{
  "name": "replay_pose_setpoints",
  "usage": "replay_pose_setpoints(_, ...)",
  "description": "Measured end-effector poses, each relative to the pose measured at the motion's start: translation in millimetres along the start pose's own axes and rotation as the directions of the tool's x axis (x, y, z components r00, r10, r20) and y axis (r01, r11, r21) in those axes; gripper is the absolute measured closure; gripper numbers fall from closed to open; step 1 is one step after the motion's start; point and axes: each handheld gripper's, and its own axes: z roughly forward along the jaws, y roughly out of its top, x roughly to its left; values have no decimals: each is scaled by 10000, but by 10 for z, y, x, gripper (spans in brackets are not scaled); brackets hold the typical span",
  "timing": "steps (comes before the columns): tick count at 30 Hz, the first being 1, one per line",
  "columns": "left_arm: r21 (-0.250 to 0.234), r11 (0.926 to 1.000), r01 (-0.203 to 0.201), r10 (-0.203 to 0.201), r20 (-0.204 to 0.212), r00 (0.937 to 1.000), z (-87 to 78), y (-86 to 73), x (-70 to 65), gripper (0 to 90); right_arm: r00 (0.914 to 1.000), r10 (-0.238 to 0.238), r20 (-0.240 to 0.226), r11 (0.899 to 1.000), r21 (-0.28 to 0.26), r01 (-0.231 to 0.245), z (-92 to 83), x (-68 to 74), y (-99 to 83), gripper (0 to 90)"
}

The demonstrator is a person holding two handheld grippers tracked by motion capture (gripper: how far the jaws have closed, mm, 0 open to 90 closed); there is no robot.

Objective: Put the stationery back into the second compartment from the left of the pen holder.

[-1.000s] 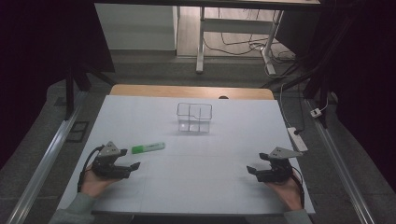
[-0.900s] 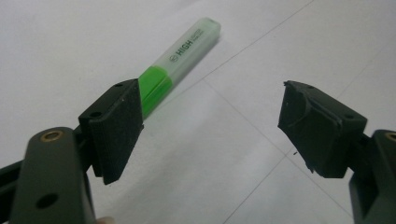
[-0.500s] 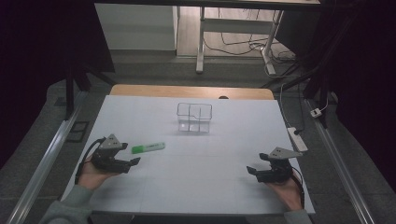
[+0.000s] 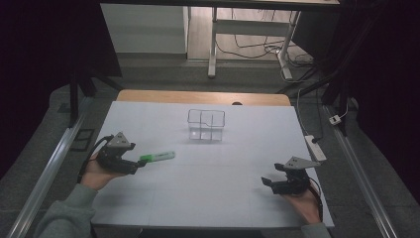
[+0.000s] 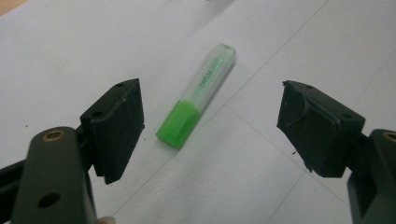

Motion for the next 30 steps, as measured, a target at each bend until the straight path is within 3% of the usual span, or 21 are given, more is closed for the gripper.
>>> replay_pose_setpoints(2, 193, 9995, -258, 255, 169, 9995, 39, 27, 62, 229, 10000, 8, -11, 10000, -13, -8, 6, 0, 0, 195)
replay_pose_setpoints(7, 646, 9968, -469, 467, 48, 9989, 104, 71, 153, 229, 10000, 0, 20, 10000, 19, 0, 10, 0, -1, 195)
replay_pose_setpoints(13, 991, 9923, -740, 708, 353, 9969, 172, 149, 252, 258, 10000, 26, 3, 10000, 80, -26, 17, -3, -4, 195)
replay_pose_setpoints(21, 1830, 9757, -1205, 1073, 808, 9909, 383, 249, 312, 261, 10000, -12, 9, 9999, 119, 12, 20, -2, -5, 196)
replay_pose_setpoints(28, 2109, 9686, -1318, 1100, 1122, 9876, 509, 264, 358, 294, 10000, 6, -70, 9999, 172, -5, 29, -9, -11, 196)
replay_pose_setpoints(30, 2331, 9621, -1415, 1130, 1314, 9849, 596, 257, 365, 301, 10000, -17, -56, 9999, 153, 18, 32, -9, -10, 196)
